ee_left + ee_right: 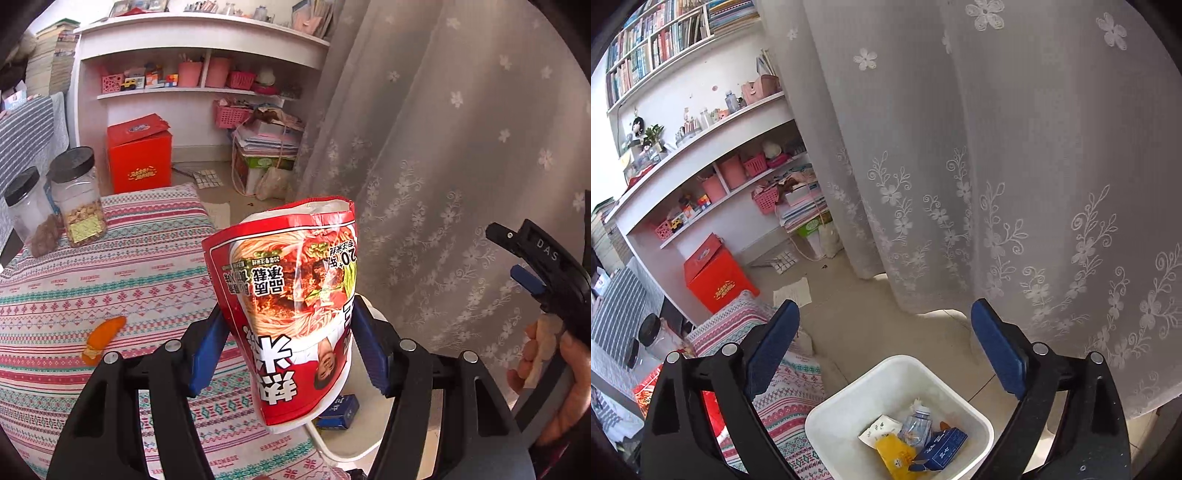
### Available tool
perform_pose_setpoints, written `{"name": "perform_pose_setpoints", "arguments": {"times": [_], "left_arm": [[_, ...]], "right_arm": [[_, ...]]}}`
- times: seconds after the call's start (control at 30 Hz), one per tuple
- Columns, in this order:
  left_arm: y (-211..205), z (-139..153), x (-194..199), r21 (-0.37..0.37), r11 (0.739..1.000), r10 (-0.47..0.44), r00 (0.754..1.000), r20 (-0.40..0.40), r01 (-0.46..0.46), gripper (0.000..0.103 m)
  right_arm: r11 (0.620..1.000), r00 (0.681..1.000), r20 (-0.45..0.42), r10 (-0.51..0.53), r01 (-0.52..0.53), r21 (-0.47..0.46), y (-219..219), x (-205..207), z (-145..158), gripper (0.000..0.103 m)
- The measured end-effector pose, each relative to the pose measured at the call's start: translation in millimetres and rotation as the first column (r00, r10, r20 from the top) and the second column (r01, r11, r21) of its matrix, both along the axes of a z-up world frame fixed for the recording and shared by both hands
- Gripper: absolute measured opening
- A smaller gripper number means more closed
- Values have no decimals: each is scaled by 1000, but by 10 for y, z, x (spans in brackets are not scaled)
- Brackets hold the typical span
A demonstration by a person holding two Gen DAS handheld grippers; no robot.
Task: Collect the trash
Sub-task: 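Carry the white tissue into the white bin and open the right gripper, then grasp the orange peel on the tablecloth with the right gripper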
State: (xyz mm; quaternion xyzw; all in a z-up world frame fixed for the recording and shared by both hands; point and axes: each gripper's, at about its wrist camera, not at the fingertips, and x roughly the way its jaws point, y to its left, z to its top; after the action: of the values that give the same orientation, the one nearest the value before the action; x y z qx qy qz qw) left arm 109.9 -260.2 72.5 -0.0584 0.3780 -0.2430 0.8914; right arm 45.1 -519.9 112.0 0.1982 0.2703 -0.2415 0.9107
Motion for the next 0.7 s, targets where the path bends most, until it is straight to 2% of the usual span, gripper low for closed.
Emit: {"name": "perform_pose_setpoints", "arguments": {"times": [0.1,0.2,0.33,0.43,0.53,0.7], "left_arm": [[-58,-10,-58,-8,1000,4,1000,12,-4,64],[78,-20,-45,-10,999,45,999,10,-45,64],[562,-4,10,25,989,144,989,33,-145,64],[1051,17,44,64,971,228,972,59,-231,64],[1572,66,33,81,945,310,947,88,-317,64],[2347,156,-35,73,890,437,888,146,-450,64]], "right_arm": [[1000,1000,-13,21,-21,17,47,75,-46,93],[997,996,-43,77,-76,25,254,235,-111,93],[986,983,-75,168,-166,25,683,485,-181,93],[972,966,-110,236,-233,32,1094,706,-267,93],[948,937,-148,317,-311,66,1602,918,-411,93],[880,843,-263,469,-423,215,2606,1343,-956,93]]}}
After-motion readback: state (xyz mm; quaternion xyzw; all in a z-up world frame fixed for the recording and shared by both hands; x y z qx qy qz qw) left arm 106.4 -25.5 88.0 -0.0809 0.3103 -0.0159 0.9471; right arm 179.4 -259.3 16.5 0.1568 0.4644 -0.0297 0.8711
